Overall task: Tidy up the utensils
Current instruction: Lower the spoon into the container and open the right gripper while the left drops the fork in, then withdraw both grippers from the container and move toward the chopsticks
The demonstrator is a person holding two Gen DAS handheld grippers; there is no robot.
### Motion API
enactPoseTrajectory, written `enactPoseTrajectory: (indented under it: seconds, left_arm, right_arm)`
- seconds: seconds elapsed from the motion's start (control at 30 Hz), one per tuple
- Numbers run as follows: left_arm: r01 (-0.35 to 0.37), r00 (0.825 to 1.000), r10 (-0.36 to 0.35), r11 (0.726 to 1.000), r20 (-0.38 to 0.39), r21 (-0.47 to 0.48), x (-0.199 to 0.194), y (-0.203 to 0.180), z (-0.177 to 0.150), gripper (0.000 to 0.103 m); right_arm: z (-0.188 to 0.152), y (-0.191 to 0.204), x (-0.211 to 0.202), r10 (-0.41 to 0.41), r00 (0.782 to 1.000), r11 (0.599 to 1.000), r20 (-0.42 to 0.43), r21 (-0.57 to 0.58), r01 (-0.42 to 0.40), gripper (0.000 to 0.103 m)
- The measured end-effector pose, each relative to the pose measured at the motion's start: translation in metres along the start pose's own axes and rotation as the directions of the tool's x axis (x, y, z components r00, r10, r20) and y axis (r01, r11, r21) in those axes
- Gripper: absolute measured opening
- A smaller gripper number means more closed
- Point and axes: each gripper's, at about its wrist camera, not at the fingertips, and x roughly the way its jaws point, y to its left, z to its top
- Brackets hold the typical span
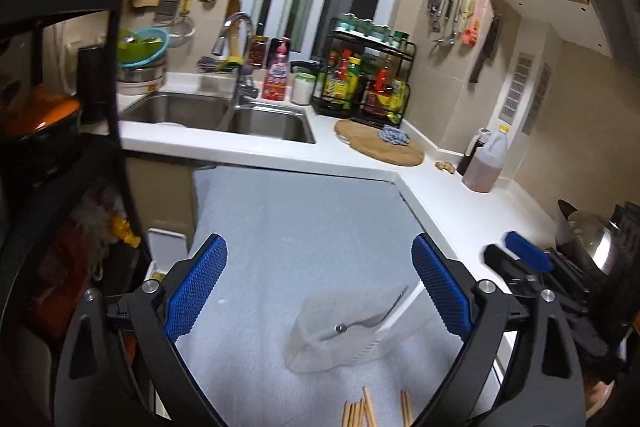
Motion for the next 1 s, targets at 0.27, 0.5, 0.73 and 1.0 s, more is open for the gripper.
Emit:
enactPoseTrajectory:
  seconds: [0.27,0.5,0.73,1.0]
  left_arm:
    - [-0.098,0.994,0.098,0.995,-0.039,-0.006,-0.049,0.005,-0.065,0.091]
    - [-0.184,0.979,0.193,0.976,-0.071,0.116,-0.102,-0.018,-0.145,0.091]
    - [-0.200,0.973,0.213,0.970,-0.085,0.140,-0.147,-0.022,-0.194,0.091]
    - [-0.196,0.975,0.208,0.971,-0.080,0.135,-0.184,-0.027,-0.228,0.091]
  right_arm:
    - [-0.062,0.019,-0.074,-0.069,0.998,0.995,0.009,0.066,0.068,0.066]
    - [-0.133,0.052,-0.133,-0.114,0.992,0.992,-0.054,0.040,0.116,0.067]
    - [-0.180,0.086,-0.194,-0.135,0.991,0.990,-0.023,-0.045,0.134,0.068]
    - [-0.208,0.103,-0.237,-0.130,0.991,0.989,-0.016,-0.067,0.129,0.068]
